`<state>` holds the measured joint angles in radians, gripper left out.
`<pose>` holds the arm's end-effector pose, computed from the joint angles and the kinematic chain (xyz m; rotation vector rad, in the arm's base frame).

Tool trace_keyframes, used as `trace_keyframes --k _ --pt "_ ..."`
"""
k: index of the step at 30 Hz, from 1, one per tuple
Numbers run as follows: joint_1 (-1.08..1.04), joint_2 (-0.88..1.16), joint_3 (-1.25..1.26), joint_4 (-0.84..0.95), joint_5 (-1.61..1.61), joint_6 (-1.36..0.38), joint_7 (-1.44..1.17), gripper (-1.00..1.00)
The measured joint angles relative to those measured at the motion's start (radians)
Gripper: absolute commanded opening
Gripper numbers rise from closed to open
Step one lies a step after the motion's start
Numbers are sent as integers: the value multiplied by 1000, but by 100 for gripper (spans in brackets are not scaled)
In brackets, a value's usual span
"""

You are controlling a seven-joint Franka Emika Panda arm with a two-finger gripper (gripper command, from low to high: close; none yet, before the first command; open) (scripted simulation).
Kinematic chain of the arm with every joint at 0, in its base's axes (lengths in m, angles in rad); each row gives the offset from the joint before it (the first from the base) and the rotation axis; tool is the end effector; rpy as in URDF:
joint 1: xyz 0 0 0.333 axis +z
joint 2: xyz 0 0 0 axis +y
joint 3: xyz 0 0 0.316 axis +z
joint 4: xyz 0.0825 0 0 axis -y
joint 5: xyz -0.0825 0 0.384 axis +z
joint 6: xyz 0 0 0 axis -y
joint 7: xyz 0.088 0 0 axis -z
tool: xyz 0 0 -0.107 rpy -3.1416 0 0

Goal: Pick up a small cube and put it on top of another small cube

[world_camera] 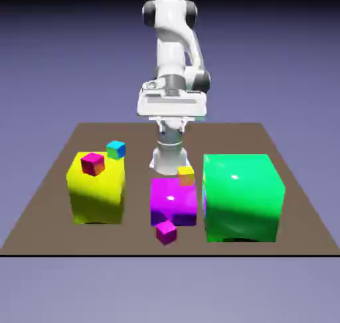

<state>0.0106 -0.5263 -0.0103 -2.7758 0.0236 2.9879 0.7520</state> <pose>0.4004 -0.0016 0.4509 -2.4943 1.0169 -0.9602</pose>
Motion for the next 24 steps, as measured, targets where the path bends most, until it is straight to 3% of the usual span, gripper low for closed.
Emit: trace_keyframes --k 24 --pt "-28 870 -204 681 470 -978 219 0"
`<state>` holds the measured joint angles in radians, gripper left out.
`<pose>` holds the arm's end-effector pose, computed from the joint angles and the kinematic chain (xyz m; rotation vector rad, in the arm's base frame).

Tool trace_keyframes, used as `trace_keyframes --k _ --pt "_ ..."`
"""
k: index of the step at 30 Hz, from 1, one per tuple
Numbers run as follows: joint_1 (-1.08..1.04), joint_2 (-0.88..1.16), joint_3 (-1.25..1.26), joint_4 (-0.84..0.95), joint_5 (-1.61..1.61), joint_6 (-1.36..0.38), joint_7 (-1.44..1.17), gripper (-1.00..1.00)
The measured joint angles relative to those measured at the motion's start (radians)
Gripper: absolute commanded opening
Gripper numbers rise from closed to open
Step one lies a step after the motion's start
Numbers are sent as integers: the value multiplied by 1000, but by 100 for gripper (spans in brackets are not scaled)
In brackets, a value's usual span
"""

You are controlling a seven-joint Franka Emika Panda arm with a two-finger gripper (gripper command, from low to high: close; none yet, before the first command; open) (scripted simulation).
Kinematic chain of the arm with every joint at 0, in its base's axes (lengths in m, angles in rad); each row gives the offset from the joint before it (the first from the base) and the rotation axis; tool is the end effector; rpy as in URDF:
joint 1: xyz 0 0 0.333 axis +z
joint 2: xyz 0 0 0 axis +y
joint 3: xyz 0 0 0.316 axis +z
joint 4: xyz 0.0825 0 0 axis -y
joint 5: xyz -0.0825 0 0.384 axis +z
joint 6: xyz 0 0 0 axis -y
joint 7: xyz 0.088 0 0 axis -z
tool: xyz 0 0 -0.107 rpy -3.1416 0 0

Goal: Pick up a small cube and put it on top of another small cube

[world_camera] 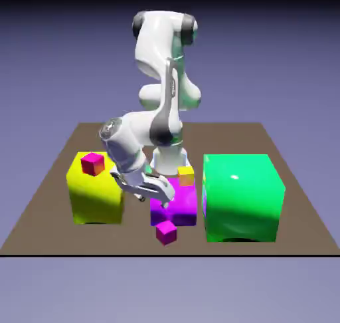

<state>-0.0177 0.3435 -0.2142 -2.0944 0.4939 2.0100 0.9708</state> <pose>0.5290 -0.0963 0.2362 -2.1079 1.9883 0.7256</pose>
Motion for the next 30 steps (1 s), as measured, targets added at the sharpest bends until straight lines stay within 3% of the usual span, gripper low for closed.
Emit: trace_keyframes --k 11,14,15,20,30 --pt "-13 387 -91 303 209 -435 97 0" --pt "15 415 -67 240 248 -348 67 0" --pt "26 427 -57 215 263 -314 55 -100" --pt "-19 383 -94 306 214 -430 89 -100" --pt "-45 279 -332 575 -188 -826 -342 -100"
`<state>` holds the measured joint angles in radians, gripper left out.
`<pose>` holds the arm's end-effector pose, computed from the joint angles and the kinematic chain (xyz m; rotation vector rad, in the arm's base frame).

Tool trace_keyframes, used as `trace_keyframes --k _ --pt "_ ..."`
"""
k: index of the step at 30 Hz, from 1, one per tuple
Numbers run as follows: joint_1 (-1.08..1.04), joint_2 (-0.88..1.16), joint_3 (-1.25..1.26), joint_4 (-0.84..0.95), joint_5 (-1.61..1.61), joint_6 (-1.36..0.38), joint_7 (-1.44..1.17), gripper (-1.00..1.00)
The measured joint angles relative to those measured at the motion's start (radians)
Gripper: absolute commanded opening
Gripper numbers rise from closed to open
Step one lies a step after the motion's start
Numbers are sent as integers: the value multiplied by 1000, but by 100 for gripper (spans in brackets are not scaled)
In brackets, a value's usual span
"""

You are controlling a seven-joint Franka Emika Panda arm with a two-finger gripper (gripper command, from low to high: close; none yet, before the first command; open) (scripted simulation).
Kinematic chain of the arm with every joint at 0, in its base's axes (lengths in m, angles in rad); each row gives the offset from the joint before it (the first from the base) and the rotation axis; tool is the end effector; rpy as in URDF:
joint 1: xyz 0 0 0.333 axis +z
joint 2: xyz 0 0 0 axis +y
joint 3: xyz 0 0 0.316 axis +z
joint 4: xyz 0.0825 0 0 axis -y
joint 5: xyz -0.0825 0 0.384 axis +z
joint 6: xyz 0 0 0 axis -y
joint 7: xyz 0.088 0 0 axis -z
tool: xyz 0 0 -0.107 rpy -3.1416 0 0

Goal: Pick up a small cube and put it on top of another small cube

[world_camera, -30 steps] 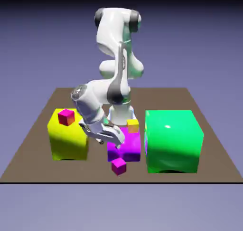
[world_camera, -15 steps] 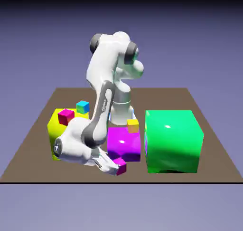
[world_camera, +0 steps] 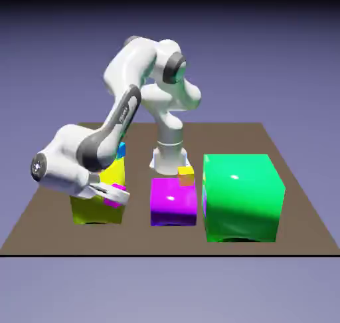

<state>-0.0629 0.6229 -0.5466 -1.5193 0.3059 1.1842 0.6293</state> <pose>0.5263 -0.2643 0.3061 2.2485 -1.7324 -1.3031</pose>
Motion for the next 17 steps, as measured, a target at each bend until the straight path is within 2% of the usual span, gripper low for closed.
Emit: trace_keyframes --k 5,6,14,15,17 --pt "1 -46 -117 133 -215 -216 -204 -100" --pt "22 -35 -110 127 -230 -237 -182 -100" --pt "79 -130 -117 -127 -249 -73 -147 -100" --pt "87 -143 -118 -162 -251 -50 -142 100" --pt "87 -143 -118 -163 -253 -50 -143 100"
